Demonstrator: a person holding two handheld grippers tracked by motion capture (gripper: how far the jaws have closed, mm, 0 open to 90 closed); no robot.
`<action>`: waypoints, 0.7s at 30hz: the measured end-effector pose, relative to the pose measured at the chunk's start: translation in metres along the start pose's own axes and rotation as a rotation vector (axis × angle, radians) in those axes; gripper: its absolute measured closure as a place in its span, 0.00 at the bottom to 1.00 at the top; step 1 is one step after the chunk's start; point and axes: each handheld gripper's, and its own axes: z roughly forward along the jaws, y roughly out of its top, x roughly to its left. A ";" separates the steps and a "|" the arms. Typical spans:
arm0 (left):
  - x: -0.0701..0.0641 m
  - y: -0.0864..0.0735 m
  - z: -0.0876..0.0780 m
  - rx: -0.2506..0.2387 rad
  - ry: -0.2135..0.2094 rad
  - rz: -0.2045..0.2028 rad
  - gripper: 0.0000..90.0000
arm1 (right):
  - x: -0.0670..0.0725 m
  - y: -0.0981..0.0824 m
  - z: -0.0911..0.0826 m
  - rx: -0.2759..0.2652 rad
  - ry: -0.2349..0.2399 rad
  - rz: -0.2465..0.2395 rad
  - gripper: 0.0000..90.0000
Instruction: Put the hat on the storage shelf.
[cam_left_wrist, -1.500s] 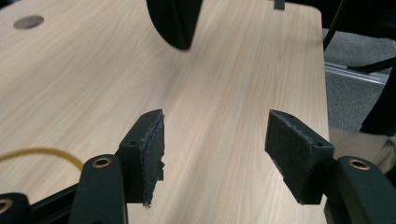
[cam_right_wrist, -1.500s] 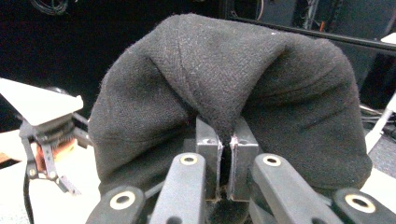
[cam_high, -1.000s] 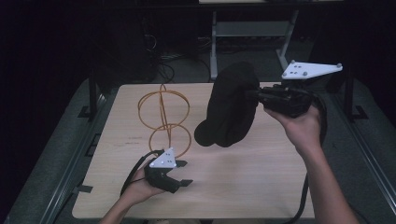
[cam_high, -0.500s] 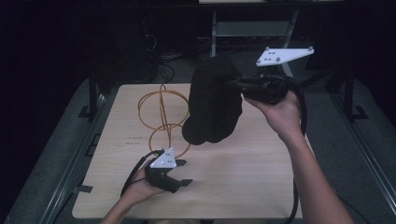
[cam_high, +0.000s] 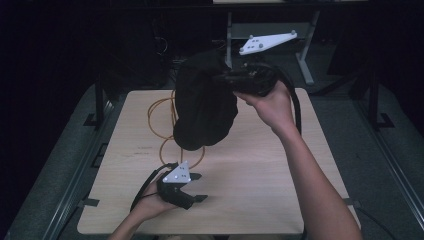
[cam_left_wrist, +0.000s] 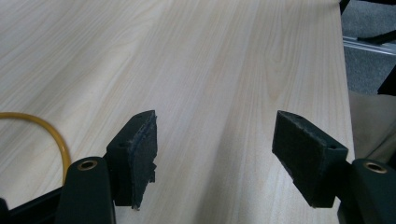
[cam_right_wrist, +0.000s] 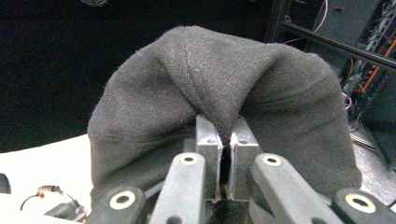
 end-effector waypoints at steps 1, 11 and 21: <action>0.000 0.000 0.000 0.000 0.000 0.000 0.34 | 0.000 0.000 0.000 0.000 0.000 0.000 0.95; 0.000 0.000 0.003 0.009 -0.015 0.016 0.33 | 0.000 0.024 0.045 0.062 0.037 -0.022 0.95; -0.001 0.000 0.004 0.006 -0.032 0.017 0.33 | 0.000 0.035 0.095 0.154 0.082 -0.041 0.95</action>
